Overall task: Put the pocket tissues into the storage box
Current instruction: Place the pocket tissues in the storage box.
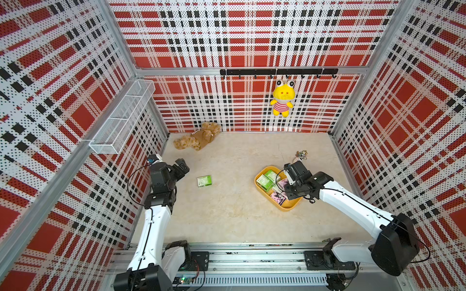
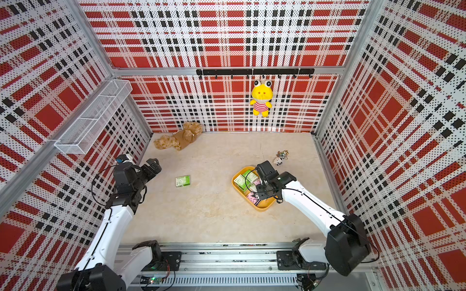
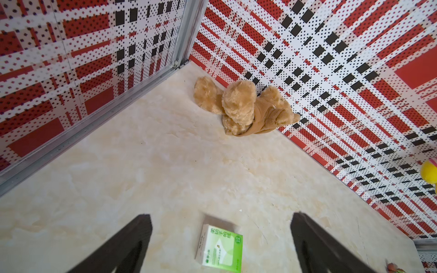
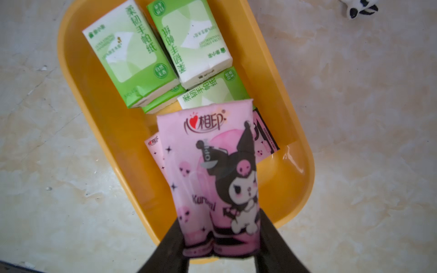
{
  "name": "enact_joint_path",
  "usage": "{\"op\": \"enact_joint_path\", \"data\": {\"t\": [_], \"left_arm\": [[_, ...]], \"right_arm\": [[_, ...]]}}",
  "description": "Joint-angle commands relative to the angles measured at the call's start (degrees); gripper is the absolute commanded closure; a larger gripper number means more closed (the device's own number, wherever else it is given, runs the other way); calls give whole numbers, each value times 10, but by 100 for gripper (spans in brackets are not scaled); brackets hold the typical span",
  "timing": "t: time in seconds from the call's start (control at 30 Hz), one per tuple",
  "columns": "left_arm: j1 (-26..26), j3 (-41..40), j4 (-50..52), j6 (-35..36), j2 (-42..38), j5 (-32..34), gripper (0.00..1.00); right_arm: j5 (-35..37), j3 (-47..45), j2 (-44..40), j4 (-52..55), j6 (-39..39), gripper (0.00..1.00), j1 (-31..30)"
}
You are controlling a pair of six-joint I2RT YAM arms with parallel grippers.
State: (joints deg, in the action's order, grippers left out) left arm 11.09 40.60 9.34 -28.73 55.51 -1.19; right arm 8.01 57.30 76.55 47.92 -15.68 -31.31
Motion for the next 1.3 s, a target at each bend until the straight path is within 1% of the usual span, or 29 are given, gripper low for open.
{"op": "enact_joint_path", "data": {"t": [0.0,0.17,0.27,0.43,0.6,0.83,1.17,1.27], "left_arm": [[-4,7,-15,2,1,5,1],[-5,3,-19,2,5,1,1],[-6,0,-20,1,5,0,1],[-6,-1,-21,3,3,2,1],[-5,-1,-20,4,3,2,1],[-6,-3,-21,5,5,2,1],[-6,3,-20,10,6,6,1],[-5,3,-20,10,6,5,1]], "right_arm": [[-5,1,25,-4,23,55,10],[3,25,62,-3,70,55,22],[-12,46,84,-4,93,54,41],[-17,58,125,-15,119,54,48],[-31,74,155,-16,126,53,50],[-37,68,166,-37,130,49,50],[-36,75,187,-48,140,49,51],[-32,80,196,-48,145,45,52]]}}
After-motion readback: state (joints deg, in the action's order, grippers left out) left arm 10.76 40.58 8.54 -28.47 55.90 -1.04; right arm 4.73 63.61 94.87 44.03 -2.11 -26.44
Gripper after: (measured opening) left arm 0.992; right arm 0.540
